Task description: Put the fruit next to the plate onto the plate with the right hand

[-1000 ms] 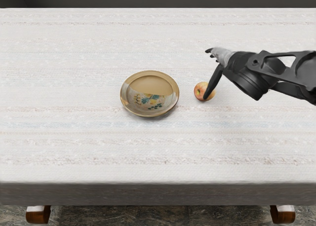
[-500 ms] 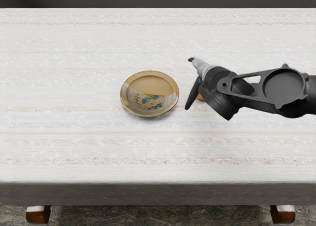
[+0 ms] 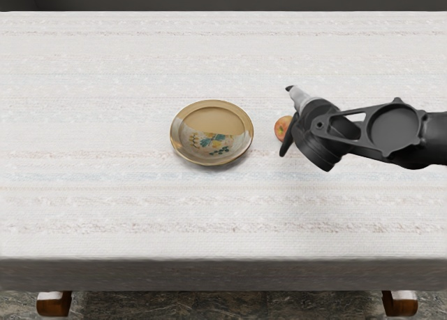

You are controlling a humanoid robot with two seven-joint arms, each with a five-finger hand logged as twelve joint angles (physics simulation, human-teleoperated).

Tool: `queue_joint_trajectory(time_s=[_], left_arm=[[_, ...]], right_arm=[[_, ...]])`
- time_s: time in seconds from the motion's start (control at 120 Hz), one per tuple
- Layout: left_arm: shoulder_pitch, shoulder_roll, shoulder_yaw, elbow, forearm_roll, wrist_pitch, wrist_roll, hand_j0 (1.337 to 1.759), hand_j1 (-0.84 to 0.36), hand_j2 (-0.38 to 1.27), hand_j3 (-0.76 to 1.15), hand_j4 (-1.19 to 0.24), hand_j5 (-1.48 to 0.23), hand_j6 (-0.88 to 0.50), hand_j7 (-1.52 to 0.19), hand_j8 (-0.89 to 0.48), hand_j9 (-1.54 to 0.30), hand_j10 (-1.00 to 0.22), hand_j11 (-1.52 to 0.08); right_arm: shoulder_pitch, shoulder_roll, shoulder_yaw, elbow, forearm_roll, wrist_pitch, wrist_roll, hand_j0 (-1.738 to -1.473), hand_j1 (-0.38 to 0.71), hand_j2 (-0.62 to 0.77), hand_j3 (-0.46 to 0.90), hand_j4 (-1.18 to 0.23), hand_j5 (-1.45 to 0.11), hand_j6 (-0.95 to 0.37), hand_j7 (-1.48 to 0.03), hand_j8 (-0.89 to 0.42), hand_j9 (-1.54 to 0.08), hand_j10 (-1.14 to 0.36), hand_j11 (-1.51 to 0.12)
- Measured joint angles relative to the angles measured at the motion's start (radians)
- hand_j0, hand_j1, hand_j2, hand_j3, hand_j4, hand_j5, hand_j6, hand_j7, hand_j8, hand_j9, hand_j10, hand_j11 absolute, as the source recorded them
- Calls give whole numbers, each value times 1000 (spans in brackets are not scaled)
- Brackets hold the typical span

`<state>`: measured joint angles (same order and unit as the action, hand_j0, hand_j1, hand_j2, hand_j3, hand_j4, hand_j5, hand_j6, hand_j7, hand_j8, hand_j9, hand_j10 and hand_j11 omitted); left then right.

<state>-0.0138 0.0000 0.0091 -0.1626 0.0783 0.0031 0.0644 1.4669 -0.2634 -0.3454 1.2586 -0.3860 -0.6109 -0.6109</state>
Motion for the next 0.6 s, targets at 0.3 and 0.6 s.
queue_joint_trajectory(time_s=[0.3, 0.6], left_arm=[[0, 0, 0, 0, 0, 0, 0, 1658, 60, 48, 0, -241, -313, -241, -313, -241, -313, -241, -313], [0, 0, 0, 0, 0, 0, 0, 1658, 60, 48, 0, -241, -313, -241, -313, -241, -313, -241, -313]], right_arm=[[-67, 90, -3, -140, -10, 0, 0, -1658, -284, -10, 0, -55, -71, -56, -71, -56, -71, -55, -71], [-91, 110, -3, -195, -14, 0, 0, -1658, -192, -25, 0, -132, -171, -133, -171, -133, -171, -132, -171]])
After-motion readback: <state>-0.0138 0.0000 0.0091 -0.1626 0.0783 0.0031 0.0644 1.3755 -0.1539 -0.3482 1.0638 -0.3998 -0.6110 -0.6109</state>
